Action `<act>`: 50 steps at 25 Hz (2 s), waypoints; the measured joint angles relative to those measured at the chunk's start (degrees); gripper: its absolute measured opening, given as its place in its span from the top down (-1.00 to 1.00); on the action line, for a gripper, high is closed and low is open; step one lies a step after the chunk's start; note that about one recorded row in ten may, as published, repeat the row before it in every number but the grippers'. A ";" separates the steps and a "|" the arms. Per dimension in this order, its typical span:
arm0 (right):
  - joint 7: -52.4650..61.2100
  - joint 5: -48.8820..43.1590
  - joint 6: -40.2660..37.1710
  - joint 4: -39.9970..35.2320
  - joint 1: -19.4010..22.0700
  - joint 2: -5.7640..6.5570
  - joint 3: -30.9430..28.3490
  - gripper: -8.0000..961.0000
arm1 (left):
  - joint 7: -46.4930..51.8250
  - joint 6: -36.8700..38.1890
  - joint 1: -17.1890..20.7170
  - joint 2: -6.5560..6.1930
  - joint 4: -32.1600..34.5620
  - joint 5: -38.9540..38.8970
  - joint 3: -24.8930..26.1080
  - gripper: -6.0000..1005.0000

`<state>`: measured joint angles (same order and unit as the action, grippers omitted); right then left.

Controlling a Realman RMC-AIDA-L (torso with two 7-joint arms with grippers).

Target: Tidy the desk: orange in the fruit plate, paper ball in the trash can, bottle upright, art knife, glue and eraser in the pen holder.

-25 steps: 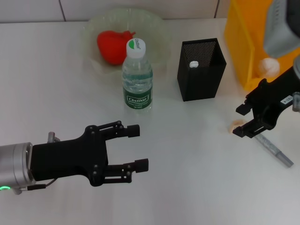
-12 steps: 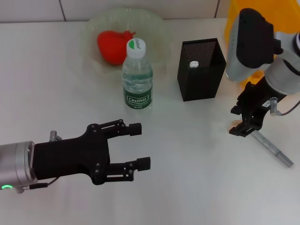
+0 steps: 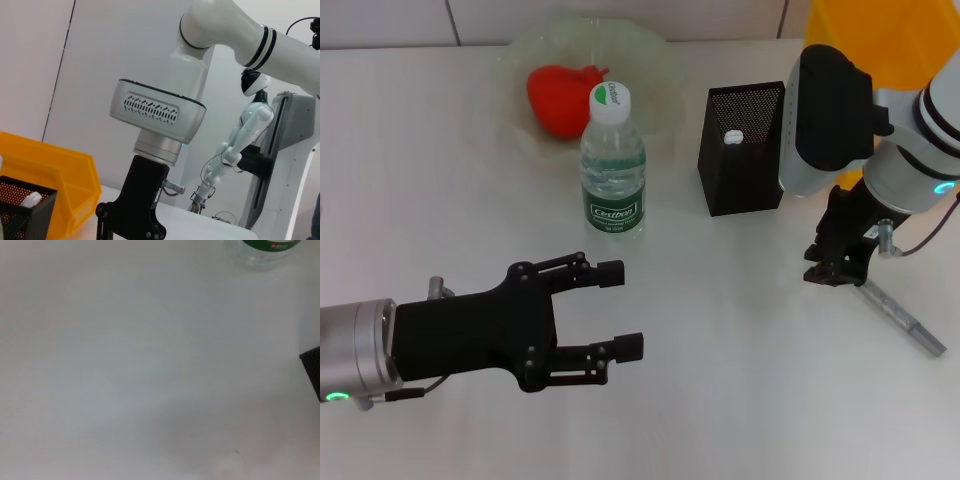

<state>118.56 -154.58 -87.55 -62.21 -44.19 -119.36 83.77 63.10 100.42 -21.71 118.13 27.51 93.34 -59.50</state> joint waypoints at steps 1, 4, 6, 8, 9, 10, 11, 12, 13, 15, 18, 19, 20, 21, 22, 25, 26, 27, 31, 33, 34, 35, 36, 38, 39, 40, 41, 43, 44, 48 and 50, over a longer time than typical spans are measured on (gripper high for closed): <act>0.01 -0.01 0.13 0.00 0.07 -0.02 0.02 0.32 | 0.00 -0.04 0.00 0.00 0.00 0.11 0.00 -0.62; 0.03 -0.07 0.48 0.01 0.27 -0.08 0.06 0.44 | 0.00 -0.07 0.00 0.06 0.00 0.19 0.00 -0.62; 0.03 -0.09 0.55 0.01 0.31 -0.08 0.07 0.52 | 0.00 -0.07 0.00 0.06 0.00 0.19 0.00 -0.62; 0.05 -0.10 0.81 0.01 0.46 -0.10 0.09 0.59 | 0.00 -0.07 0.06 0.07 0.00 0.21 0.00 -0.62; 0.06 -0.11 0.98 -0.25 0.79 -0.14 0.10 0.62 | 0.00 -0.07 0.10 0.08 0.00 0.23 0.00 -0.62; 0.06 -0.11 0.98 -0.25 0.79 -0.14 0.10 0.66 | 0.00 -0.07 0.10 0.08 0.00 0.23 0.00 -0.62; 0.07 -0.11 1.03 -0.46 0.97 -0.15 0.11 0.69 | 0.00 -0.07 0.10 0.08 0.00 0.23 0.00 -0.62; 0.09 -0.11 1.05 -0.73 1.17 -0.16 0.11 0.73 | 0.00 -0.07 0.17 0.09 0.00 0.25 0.00 -0.62; 0.11 -0.10 1.02 -1.06 1.36 -0.17 0.07 0.73 | 0.00 -0.07 0.20 0.08 0.00 0.26 0.00 -0.62; 0.15 0.05 0.78 -2.15 1.95 -0.17 -0.18 0.73 | 0.00 0.00 0.27 0.09 0.00 0.26 0.00 -0.62; 0.16 0.71 0.54 -5.29 3.71 -0.17 -0.69 0.73 | 0.00 0.22 0.33 0.09 0.00 0.15 0.00 -0.62; 0.17 1.58 0.50 -6.79 4.61 -0.08 -1.00 0.73 | 0.00 0.26 0.34 0.09 0.00 0.10 0.00 -0.62; 0.17 1.58 0.50 -6.79 4.61 -0.08 -1.00 0.73 | 0.00 0.26 0.35 0.09 0.00 0.09 0.00 -0.62; 0.17 2.03 0.46 -7.48 5.10 -0.02 -1.13 0.73 | 0.00 0.27 0.35 0.09 0.00 0.07 0.00 -0.62; 0.16 2.37 0.41 -8.10 5.56 0.02 -1.27 0.73 | 0.00 0.28 0.34 0.09 0.00 0.04 0.00 -0.62; -0.32 3.49 -0.21 -10.28 6.74 0.06 -3.28 0.73 | 0.01 0.29 0.18 0.09 0.00 0.06 0.00 -0.62; -0.96 5.04 -1.00 -11.14 7.16 0.11 -4.89 0.73 | 0.03 0.28 0.09 0.08 0.00 0.08 0.00 -0.62; -1.64 6.60 -1.79 -11.99 7.48 0.15 -6.39 0.73 | 0.05 0.29 0.04 0.07 0.00 0.08 0.00 -0.62; -7.48 17.33 -3.49 -14.12 8.95 0.27 -18.23 0.73 | 0.06 0.15 -0.09 0.01 0.01 0.03 0.00 -0.62; -11.02 23.76 -3.44 -12.29 9.02 0.30 -25.42 0.73 | 0.05 0.02 -0.27 0.03 0.06 0.08 0.01 -0.62; -15.15 31.87 -2.58 -8.16 8.87 0.34 -33.22 0.73 | 0.05 0.01 -0.36 0.06 0.08 0.11 0.00 -0.62; -15.15 31.87 -2.58 -8.16 8.87 0.34 -33.22 0.73 | 0.05 0.01 -0.47 0.06 0.08 0.14 0.00 -0.62; -16.82 35.80 -2.00 -6.08 8.86 0.34 -36.22 0.73 | 0.04 0.00 -0.62 0.06 0.09 0.13 0.00 -0.62; -20.32 42.74 0.42 -1.40 8.92 0.52 -40.49 0.73 | 0.04 0.00 -0.74 0.07 0.09 0.09 0.00 -0.62; -21.36 44.84 2.26 0.62 8.98 0.60 -41.06 0.73 | 0.03 0.01 -0.88 0.09 0.10 0.02 0.00 -0.62; -21.94 45.82 4.29 1.96 8.97 0.65 -41.21 0.73 | 0.03 0.01 -0.88 0.09 0.10 0.02 0.00 -0.62; -22.33 46.22 6.34 3.32 8.87 0.64 -41.06 0.73 | 0.03 0.00 -0.98 0.08 0.10 0.01 0.00 -0.62; -22.75 46.07 9.92 5.56 8.30 0.57 -40.12 0.73 | 0.02 -0.01 -1.17 0.09 0.11 0.01 0.01 -0.62; -22.82 45.72 12.22 7.32 7.62 0.57 -38.31 0.73 | 0.01 -0.01 -1.23 0.09 0.11 0.02 0.00 -0.62; -22.58 45.15 14.23 9.36 6.68 0.81 -36.29 0.73 | 0.00 -0.48 -1.20 0.09 0.11 0.01 0.01 -0.62; -22.51 45.03 14.53 9.96 6.38 0.98 -36.14 0.73 | 0.00 -0.62 -1.13 0.09 0.11 0.02 0.00 -0.62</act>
<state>96.05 -109.55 -73.02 -52.25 -37.81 -118.38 47.63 63.10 99.80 -22.84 118.21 27.62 93.35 -59.50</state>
